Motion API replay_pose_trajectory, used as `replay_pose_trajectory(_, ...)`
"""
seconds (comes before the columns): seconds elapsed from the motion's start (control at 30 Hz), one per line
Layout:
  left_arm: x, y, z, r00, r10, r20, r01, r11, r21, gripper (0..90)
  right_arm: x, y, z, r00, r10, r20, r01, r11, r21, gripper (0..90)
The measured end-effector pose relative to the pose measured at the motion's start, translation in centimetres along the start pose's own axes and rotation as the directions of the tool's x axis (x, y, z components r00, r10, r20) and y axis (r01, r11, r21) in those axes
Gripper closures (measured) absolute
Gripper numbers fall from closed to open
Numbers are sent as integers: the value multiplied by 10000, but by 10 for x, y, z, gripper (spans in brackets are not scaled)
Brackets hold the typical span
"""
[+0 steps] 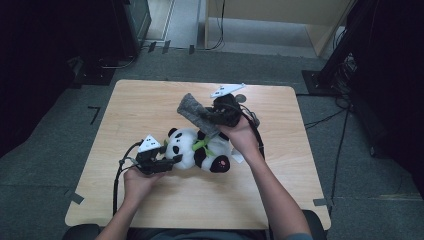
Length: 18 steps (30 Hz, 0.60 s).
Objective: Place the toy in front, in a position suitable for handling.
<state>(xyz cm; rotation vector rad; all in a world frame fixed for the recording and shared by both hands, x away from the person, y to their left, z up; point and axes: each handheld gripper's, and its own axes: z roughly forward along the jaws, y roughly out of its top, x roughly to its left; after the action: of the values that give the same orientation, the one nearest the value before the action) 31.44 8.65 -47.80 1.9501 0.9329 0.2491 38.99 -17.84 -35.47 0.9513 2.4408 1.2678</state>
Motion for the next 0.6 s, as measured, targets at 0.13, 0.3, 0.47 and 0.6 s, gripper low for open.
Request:
replay_pose_trajectory(0.13, -1, 0, 0, 10000, -1, -27, 1, 10000, -32, 367, 18, 3, 8, 9984, -471, -297, 473, 9989, 31, 782)
replay_pose_trajectory(0.3, -2, -1, -1, 10000, 51, -53, -51, 10000, -39, 366, 43, 1, 30, 9903, -1307, -476, 1324, 9905, 362, 782)
replay_pose_trajectory(0.47, -2, -1, -1, 9999, 81, -89, -81, 10000, -13, 365, 46, -9, 58, 9890, -1024, -1069, 1150, 9862, 1193, 769)
replay_pose_trajectory(0.6, -3, -2, -1, 9999, 58, -131, -57, 10000, 19, 365, 44, -12, 64, 9867, -959, -1311, 1144, 9832, 1420, 748)
